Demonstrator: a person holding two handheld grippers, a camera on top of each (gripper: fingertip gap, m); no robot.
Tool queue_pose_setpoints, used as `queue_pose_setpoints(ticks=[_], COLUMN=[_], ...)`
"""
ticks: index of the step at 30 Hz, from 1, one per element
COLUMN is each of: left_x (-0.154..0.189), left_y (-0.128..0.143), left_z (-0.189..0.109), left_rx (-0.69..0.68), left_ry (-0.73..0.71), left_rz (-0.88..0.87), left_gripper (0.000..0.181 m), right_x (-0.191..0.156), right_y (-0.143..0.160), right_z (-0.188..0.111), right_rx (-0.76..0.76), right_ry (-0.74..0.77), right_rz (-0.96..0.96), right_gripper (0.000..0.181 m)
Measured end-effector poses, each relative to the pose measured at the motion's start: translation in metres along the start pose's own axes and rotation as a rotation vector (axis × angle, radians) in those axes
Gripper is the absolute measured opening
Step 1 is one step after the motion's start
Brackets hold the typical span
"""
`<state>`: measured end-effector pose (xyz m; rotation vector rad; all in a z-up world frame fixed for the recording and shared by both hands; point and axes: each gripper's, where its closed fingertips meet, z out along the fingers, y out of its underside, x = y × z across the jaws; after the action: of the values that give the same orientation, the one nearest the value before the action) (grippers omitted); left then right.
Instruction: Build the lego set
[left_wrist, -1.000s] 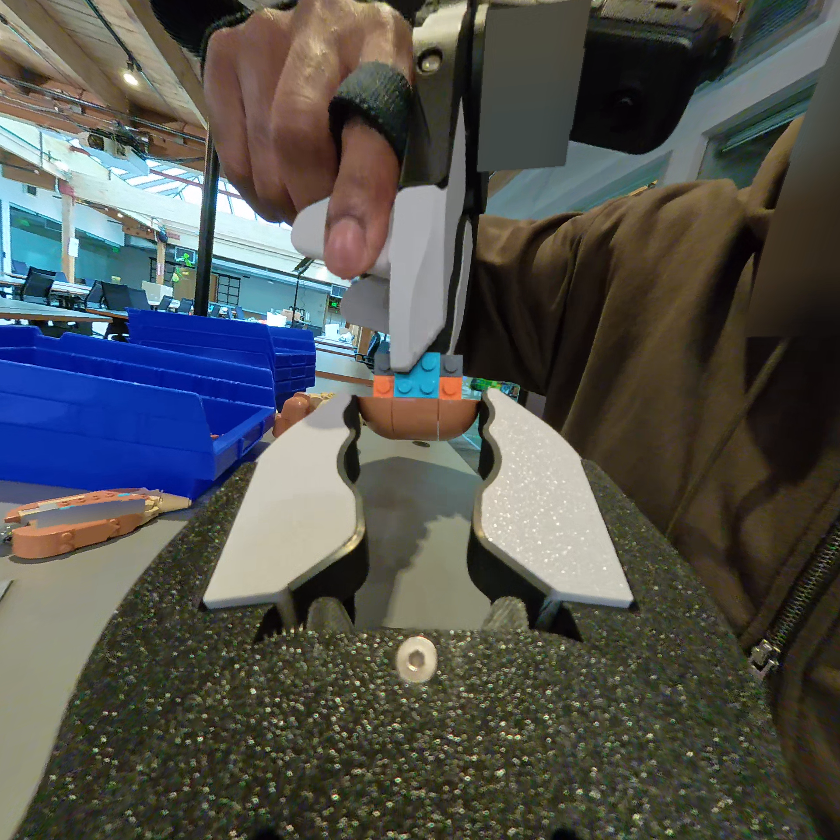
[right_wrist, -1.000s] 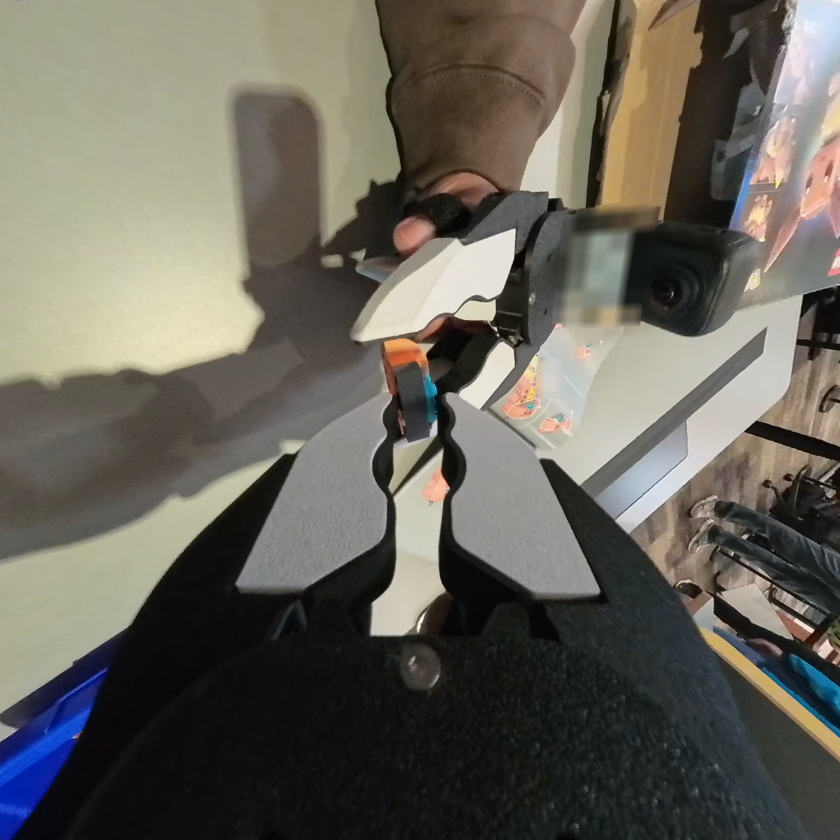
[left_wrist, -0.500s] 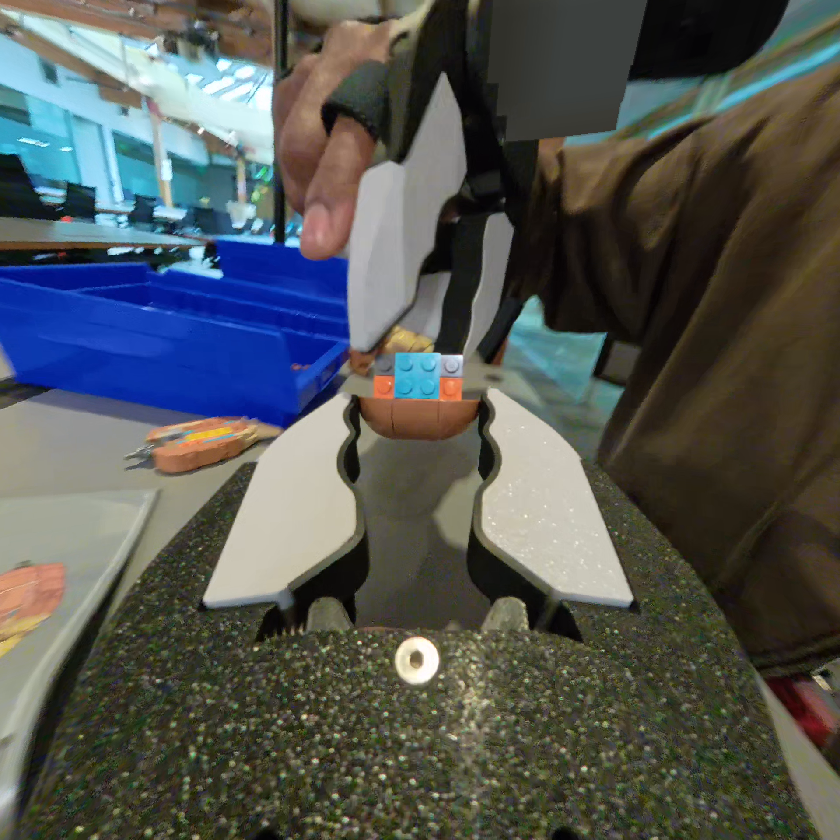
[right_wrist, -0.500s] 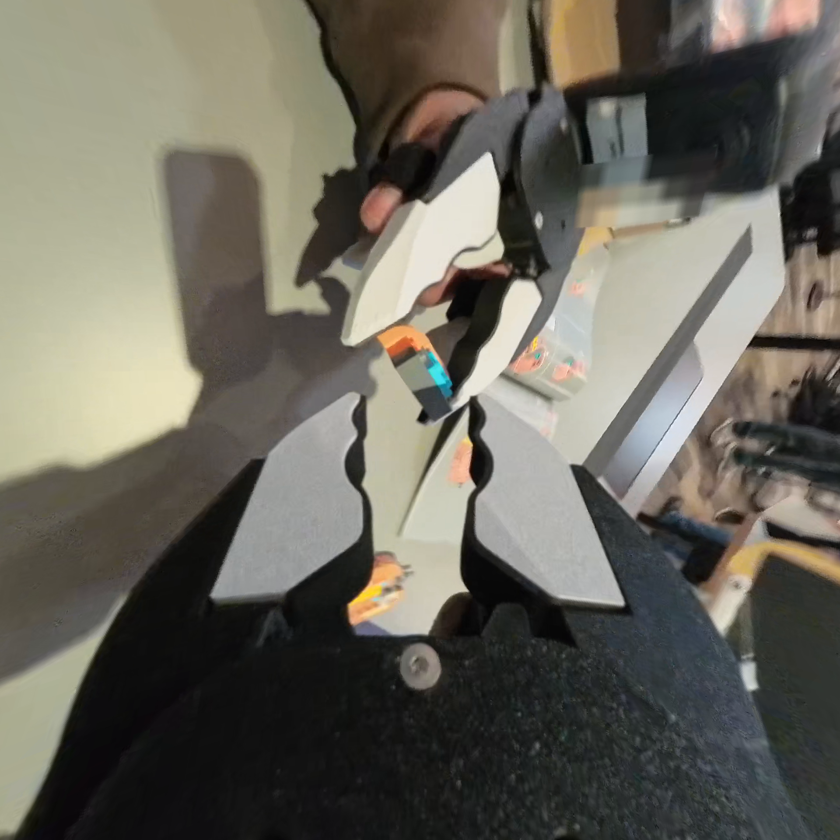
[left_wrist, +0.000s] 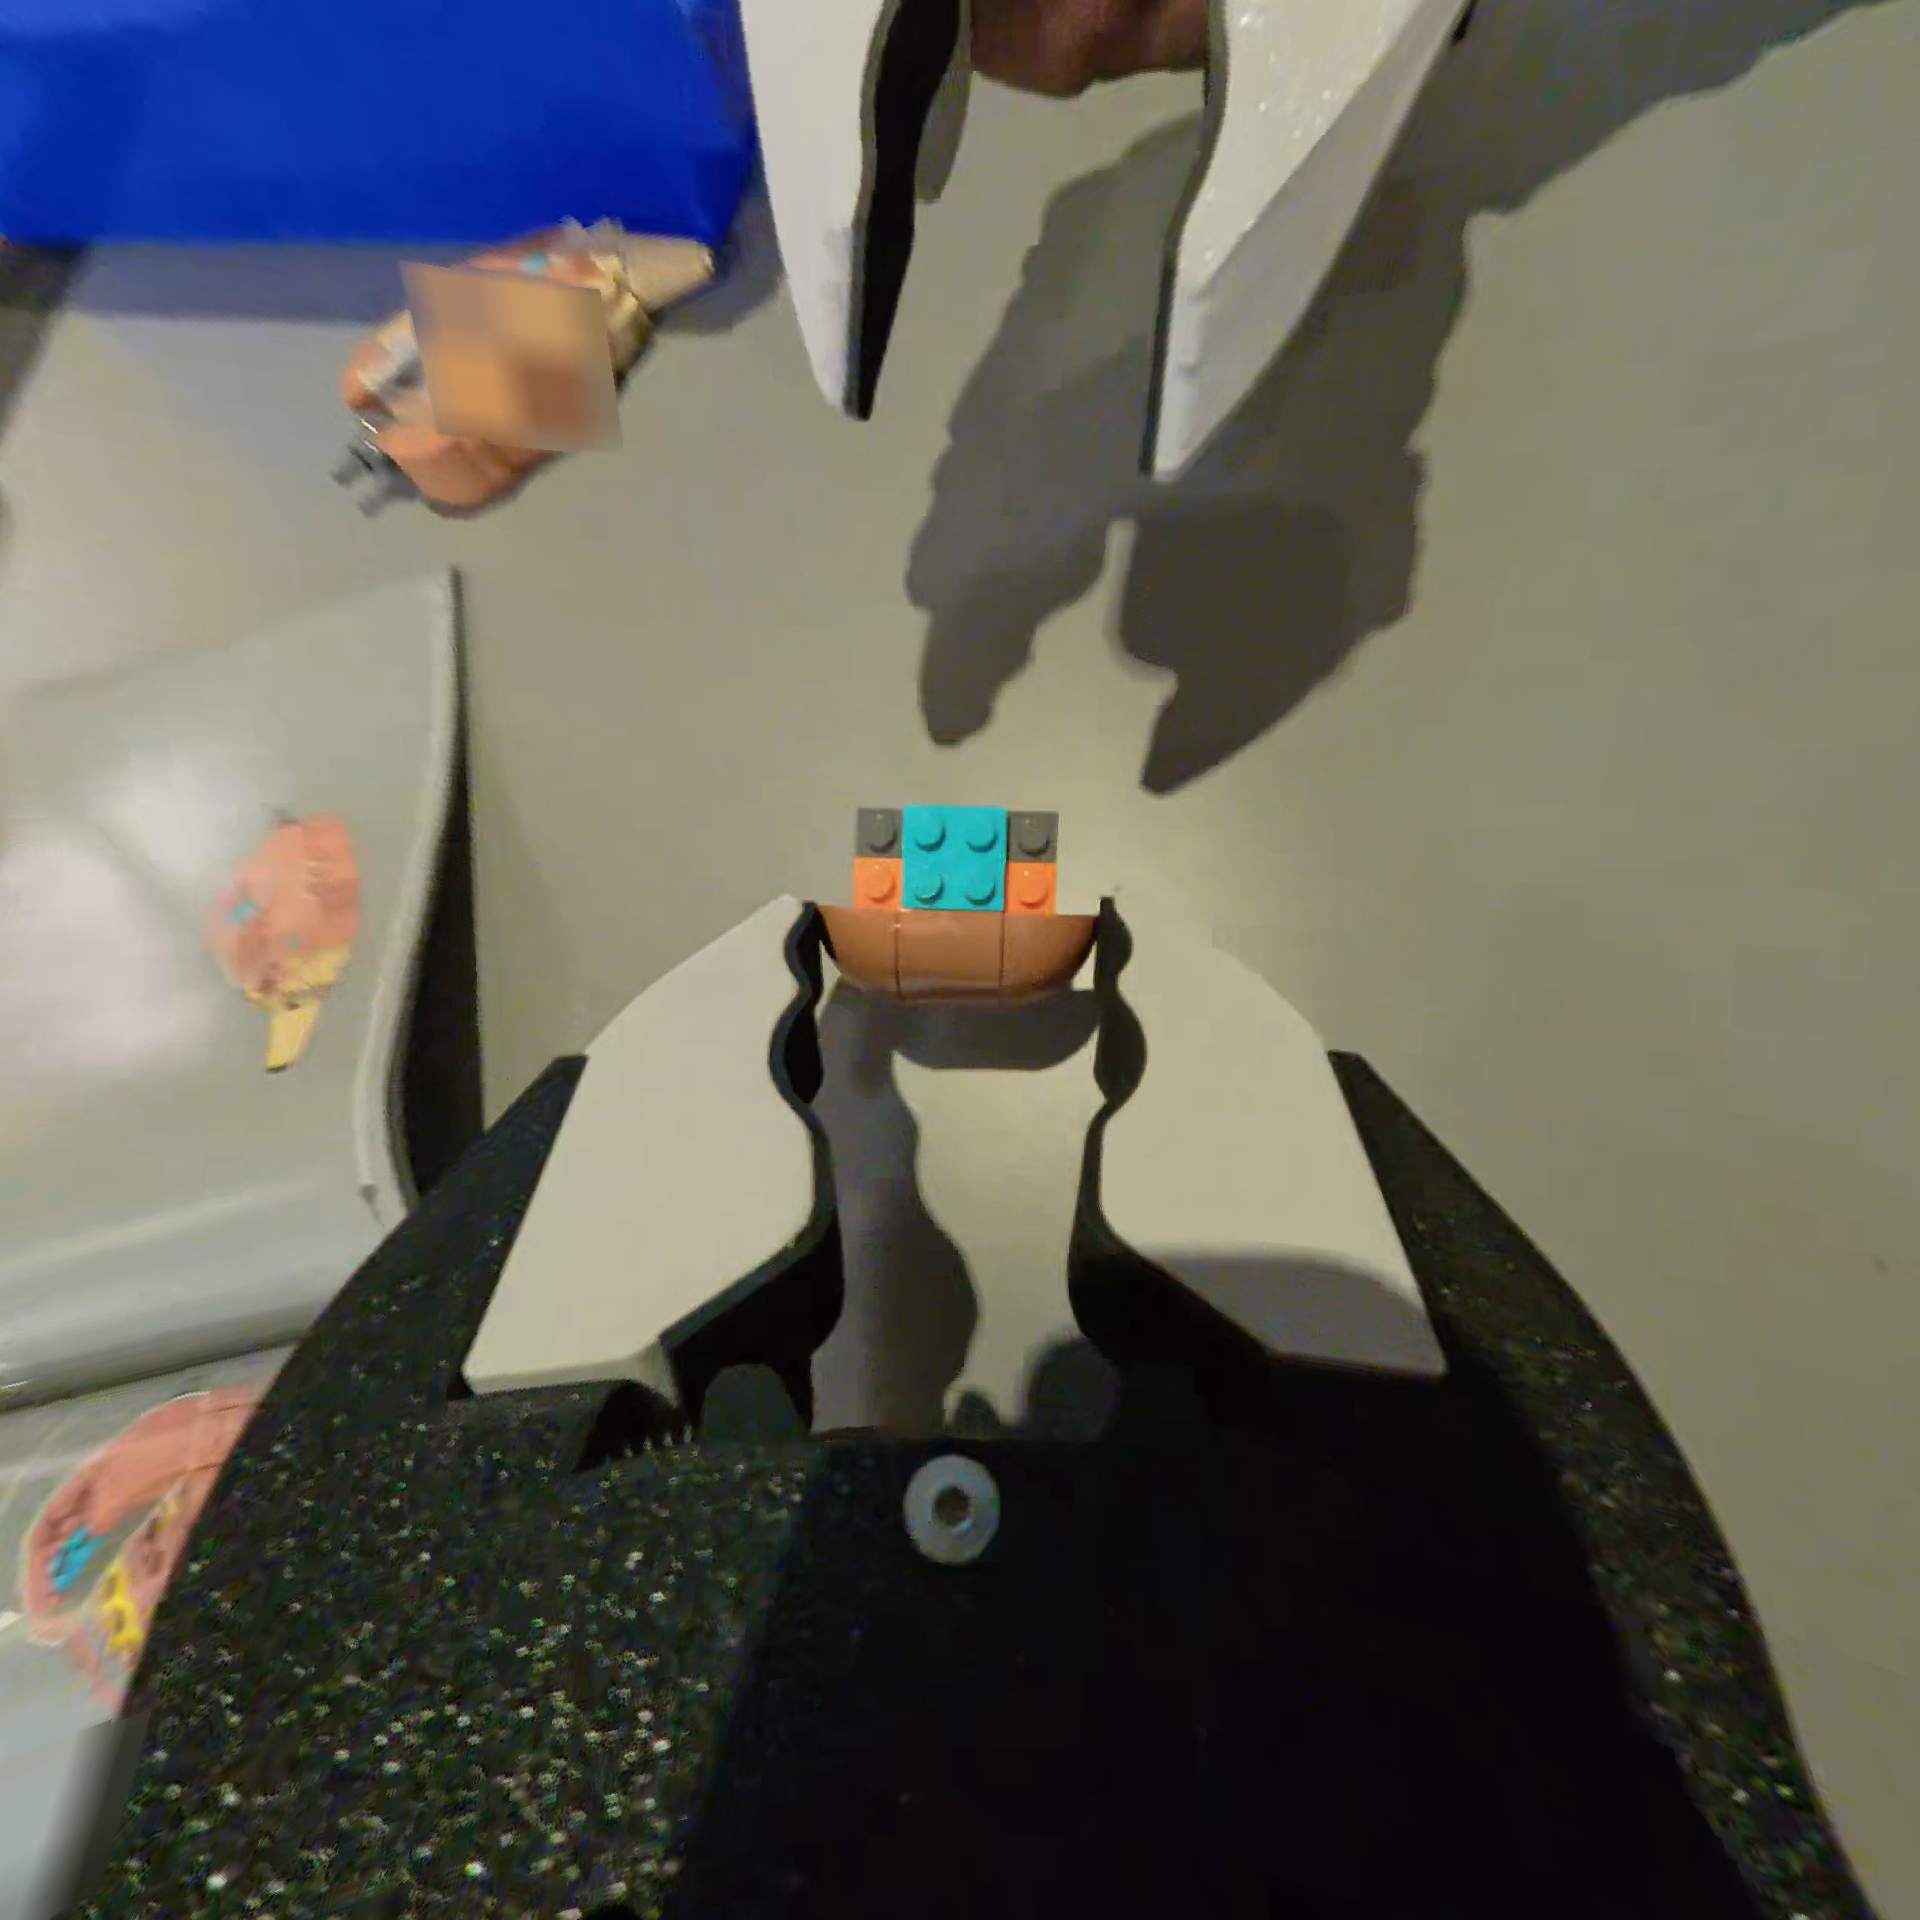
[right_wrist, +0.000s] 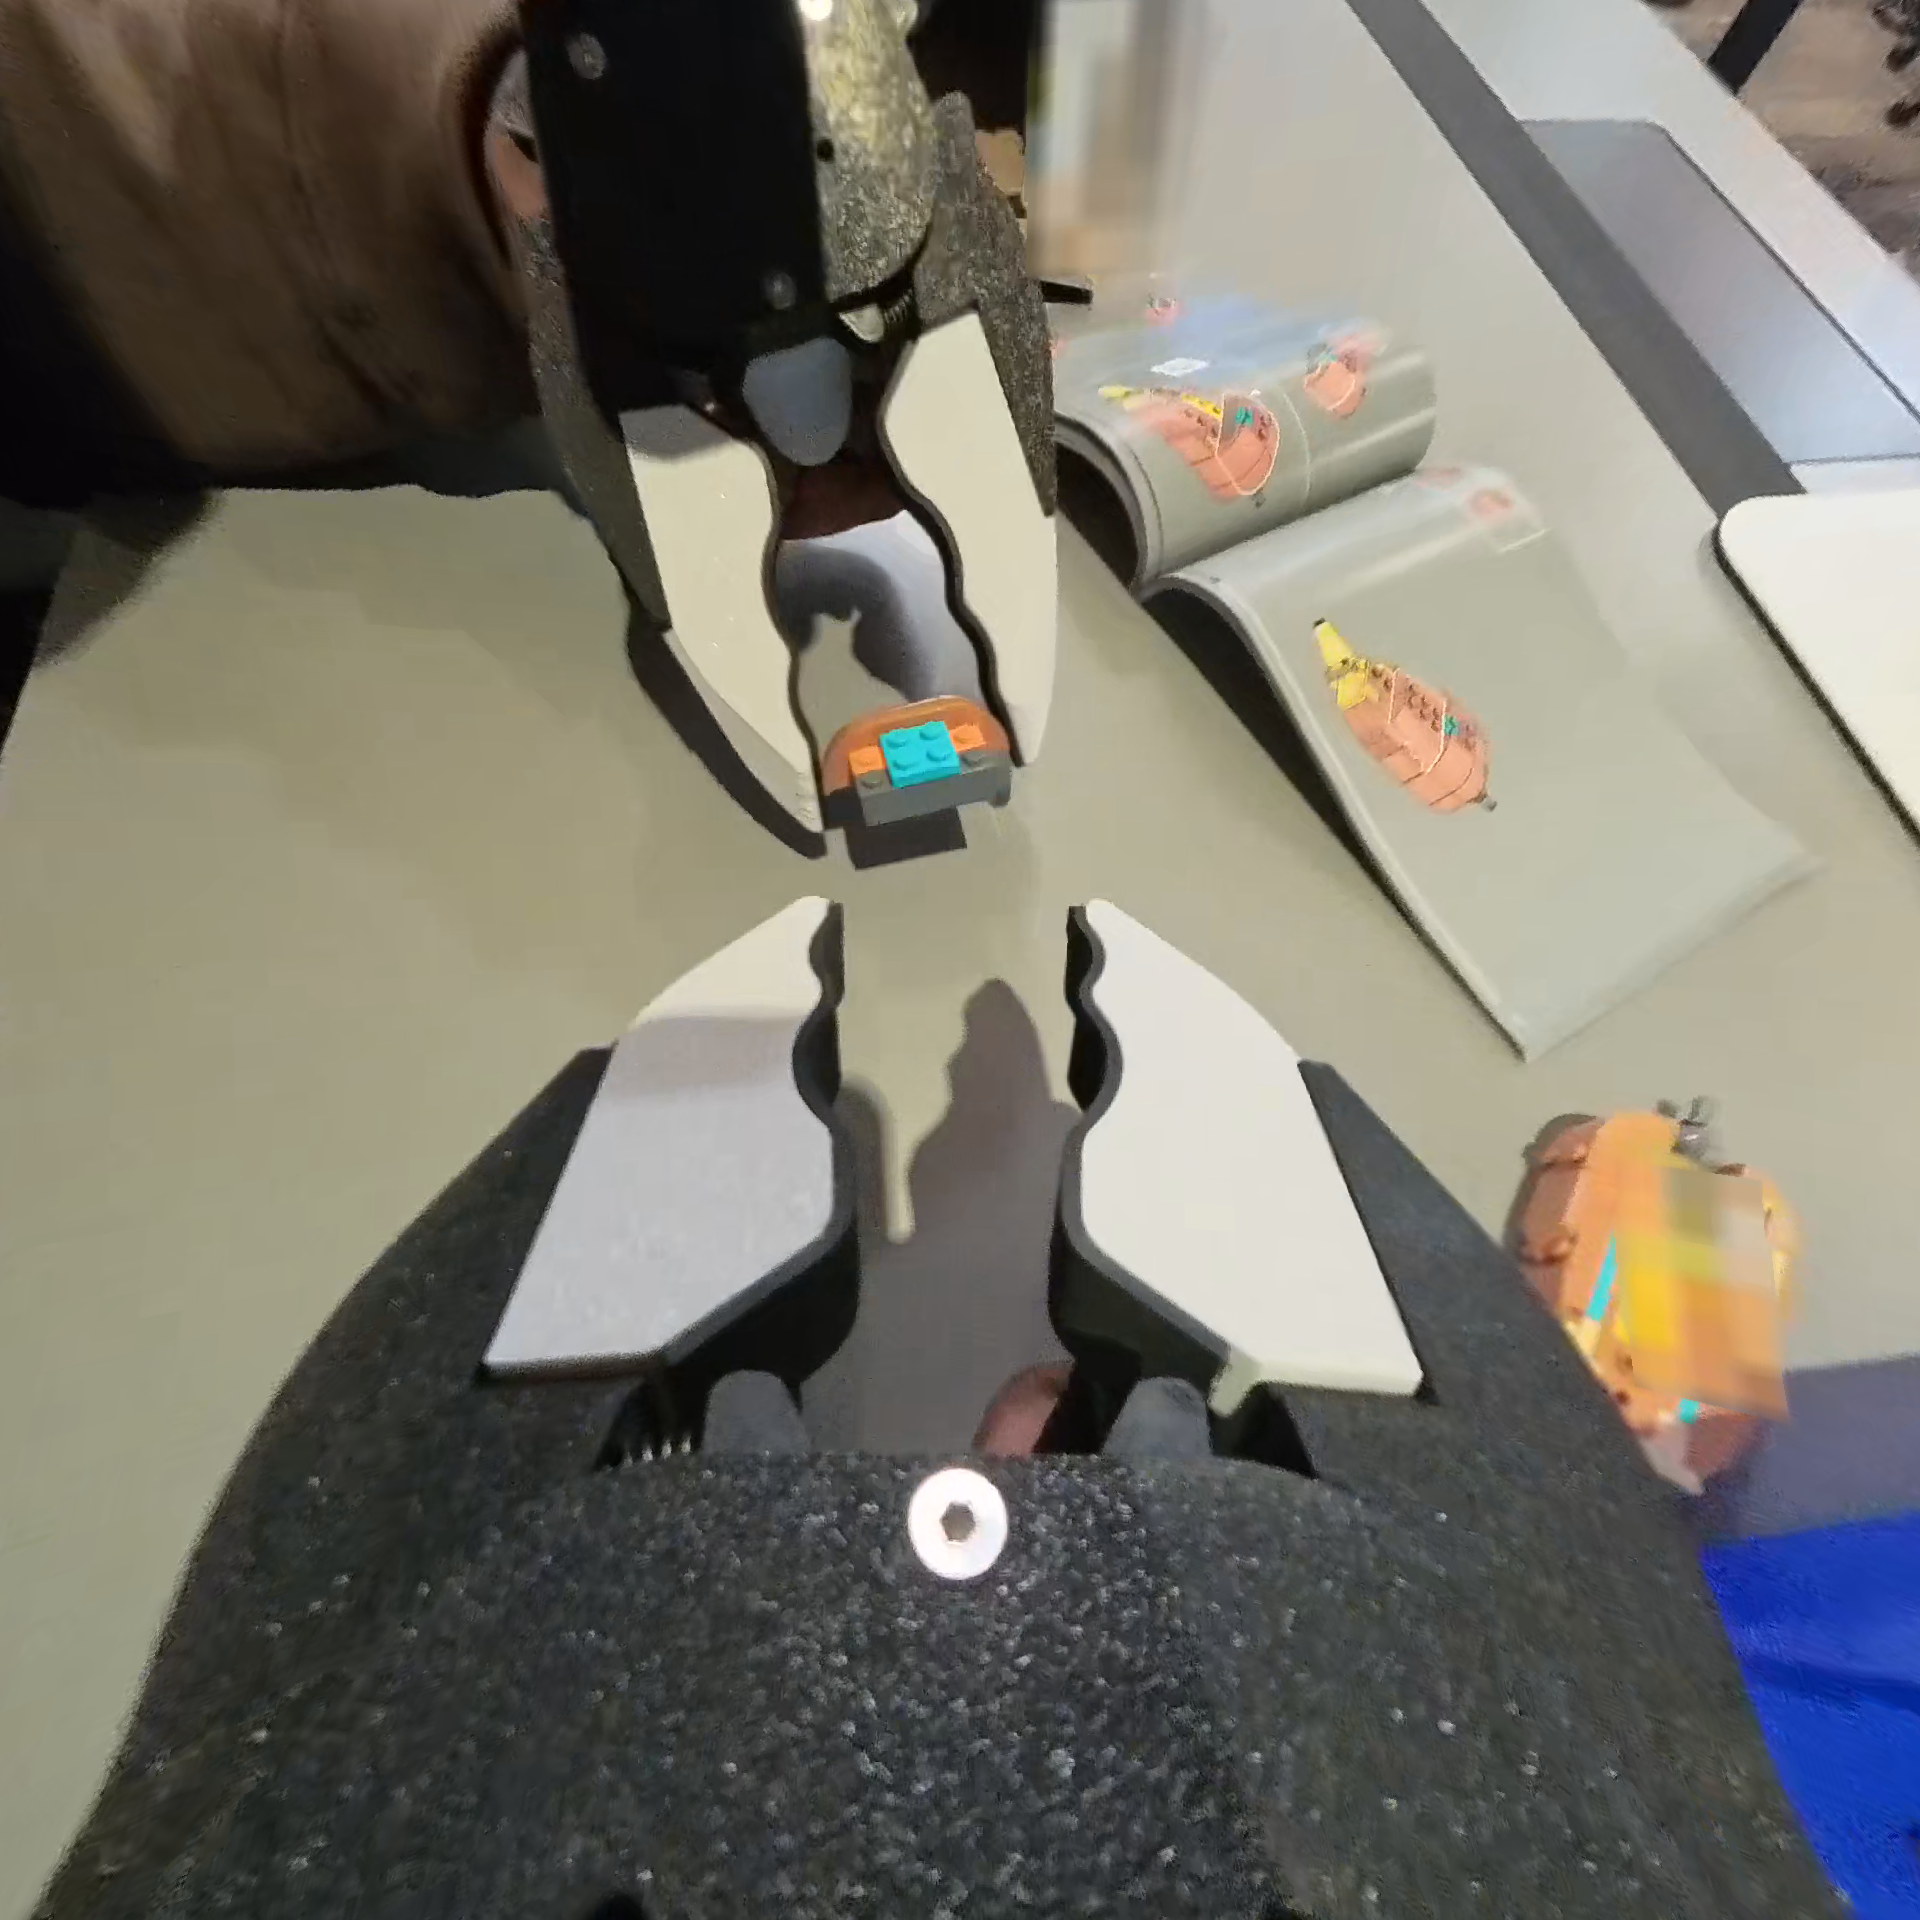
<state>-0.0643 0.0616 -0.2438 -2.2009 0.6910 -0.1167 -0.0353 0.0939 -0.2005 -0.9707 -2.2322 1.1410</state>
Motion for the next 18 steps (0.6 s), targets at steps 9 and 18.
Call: queue_pose_setpoints(ticks=[9,18], left_x=[0.010,0.011], left_y=[0.015,0.014], left_z=[0.010,0.011], left_rx=[-0.051,-0.037], left_ry=[0.072,0.091], left_rz=[-0.021,-0.037], left_gripper=[0.051,0.051], right_x=[-0.002,-0.006], right_y=[0.021,0.025], right_z=[0.020,0.021], right_rx=[-0.015,0.026], right_ry=[-0.013,-0.034], right_rz=[0.088,0.111], right_gripper=[0.041,0.041])
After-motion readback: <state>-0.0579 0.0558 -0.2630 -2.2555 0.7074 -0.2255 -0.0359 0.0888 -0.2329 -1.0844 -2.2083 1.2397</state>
